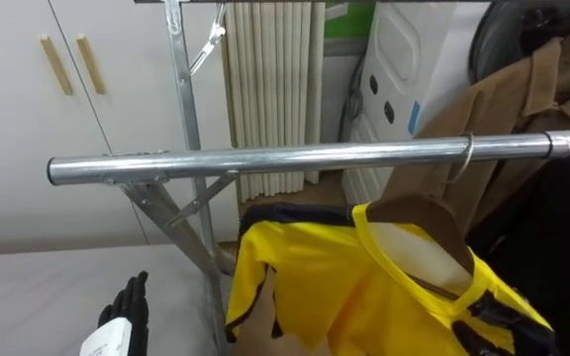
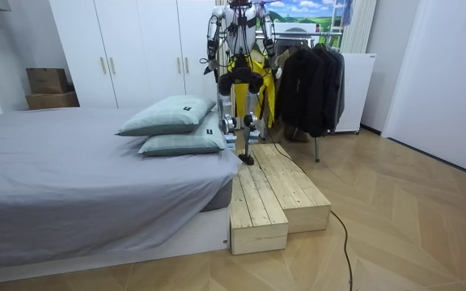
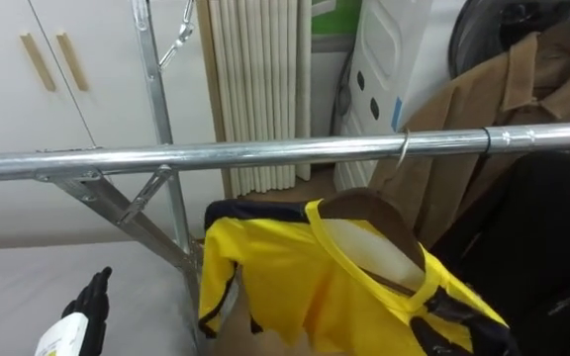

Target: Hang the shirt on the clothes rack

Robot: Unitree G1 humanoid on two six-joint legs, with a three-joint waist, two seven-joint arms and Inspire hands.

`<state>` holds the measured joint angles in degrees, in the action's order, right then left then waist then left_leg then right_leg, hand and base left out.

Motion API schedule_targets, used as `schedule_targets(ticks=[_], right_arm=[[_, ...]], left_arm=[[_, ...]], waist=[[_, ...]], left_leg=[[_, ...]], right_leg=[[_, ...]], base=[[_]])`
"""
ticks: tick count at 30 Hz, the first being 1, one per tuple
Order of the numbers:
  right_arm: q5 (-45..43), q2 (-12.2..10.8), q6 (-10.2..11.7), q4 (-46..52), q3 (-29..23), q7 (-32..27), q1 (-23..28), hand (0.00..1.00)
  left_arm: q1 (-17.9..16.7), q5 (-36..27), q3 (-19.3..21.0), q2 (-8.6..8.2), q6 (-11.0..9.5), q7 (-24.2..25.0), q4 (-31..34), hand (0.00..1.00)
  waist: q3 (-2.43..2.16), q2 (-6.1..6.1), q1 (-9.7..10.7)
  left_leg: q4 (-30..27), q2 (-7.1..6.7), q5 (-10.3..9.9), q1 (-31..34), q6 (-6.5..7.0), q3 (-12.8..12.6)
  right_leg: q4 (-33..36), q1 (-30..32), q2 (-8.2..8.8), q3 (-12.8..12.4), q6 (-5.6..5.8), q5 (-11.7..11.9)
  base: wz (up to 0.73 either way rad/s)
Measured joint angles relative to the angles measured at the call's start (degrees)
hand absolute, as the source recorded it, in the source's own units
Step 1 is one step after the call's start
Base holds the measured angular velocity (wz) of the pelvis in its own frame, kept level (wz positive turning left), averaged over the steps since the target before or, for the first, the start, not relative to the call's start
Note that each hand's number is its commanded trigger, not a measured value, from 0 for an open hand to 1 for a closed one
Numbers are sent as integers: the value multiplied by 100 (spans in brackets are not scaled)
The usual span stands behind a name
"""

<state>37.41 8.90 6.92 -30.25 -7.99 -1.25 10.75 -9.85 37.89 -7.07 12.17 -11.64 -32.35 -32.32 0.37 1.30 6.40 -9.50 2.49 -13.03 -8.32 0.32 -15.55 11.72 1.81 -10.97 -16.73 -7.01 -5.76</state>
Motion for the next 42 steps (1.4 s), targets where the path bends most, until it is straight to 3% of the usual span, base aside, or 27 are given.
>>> schedule_targets(ticks=[5,10,18,28,42], right_arm=[[422,-49,-9,-55,-3,221,-9,0],[766,-55,-11,68,18,291,-70,0],[1557,-46,-12,895,414,389,-154,0],[2052,-18,-12,1999,810,325,-292,0],[1728,-1,-12,2173,1013,526,-672,0]], left_arm=[[-56,-9,0,-13,-2,0,-27,0],[-45,-13,-9,-49,-5,60,-148,0],[33,-131,-63,-248,-6,181,-271,0],[31,-232,-331,-259,2,303,-368,0],[43,-148,-467,-257,13,331,-367,0]], waist=[[-24,-39,20],[-16,-51,-20],[5,-96,-60],[10,-99,-56],[0,-116,-59]], left_leg=[[-1,1,0,-30,0,-18],[1,-4,0,-3,0,-33],[1,2,0,63,0,-36],[-52,-3,5,209,-8,2],[-89,3,5,278,-8,-10]], right_leg=[[28,-18,-11,-41,-2,1],[106,79,-27,-46,-9,-21],[243,221,-67,-72,-14,-23],[407,371,-93,-115,-35,-45],[399,427,-93,-119,-44,-47]], base=[[-4],[-4],[-2],[-1],[0]])
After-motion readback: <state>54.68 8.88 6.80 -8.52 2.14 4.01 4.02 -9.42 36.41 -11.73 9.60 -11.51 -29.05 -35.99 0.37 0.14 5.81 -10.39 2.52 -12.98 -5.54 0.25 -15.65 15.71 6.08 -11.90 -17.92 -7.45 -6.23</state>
